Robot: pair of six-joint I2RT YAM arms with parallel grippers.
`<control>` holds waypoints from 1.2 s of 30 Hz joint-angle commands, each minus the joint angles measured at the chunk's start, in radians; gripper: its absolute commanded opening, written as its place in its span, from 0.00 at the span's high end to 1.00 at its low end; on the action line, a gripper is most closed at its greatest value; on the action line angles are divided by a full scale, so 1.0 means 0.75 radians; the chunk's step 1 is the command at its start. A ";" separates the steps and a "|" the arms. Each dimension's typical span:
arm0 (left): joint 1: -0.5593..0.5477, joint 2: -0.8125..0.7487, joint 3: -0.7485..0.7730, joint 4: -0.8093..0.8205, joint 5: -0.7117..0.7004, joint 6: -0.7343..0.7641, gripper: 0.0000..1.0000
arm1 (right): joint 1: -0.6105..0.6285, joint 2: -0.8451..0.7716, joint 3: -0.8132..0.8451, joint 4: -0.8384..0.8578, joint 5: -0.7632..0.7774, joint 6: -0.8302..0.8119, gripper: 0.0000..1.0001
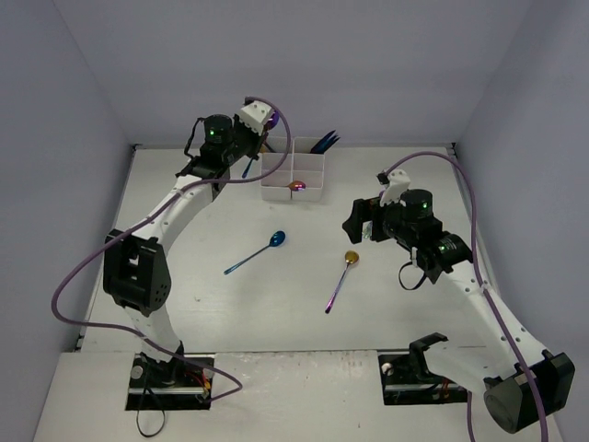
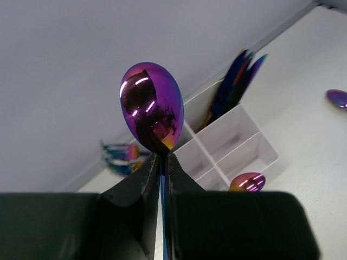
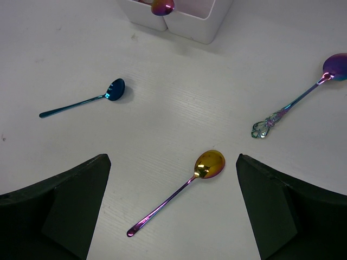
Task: Sort the eating utensils into containers
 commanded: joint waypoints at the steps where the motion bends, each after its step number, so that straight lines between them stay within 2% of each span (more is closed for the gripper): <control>1: 0.016 0.031 0.130 0.235 0.362 0.134 1.00 | -0.005 -0.015 0.075 0.054 0.025 -0.014 0.00; 8: 0.019 0.137 0.159 0.270 0.522 0.138 1.00 | -0.007 -0.028 0.064 0.043 0.035 -0.016 0.00; 17: 0.038 0.290 0.165 0.430 0.616 0.118 1.00 | -0.012 0.002 0.052 0.032 0.039 -0.021 0.00; 23: 0.057 0.383 0.218 0.436 0.708 0.148 1.00 | -0.020 0.003 0.048 0.020 0.046 -0.019 0.00; 36: 0.092 0.508 0.193 0.439 0.859 0.254 1.00 | -0.037 0.052 0.052 0.018 0.041 -0.030 0.00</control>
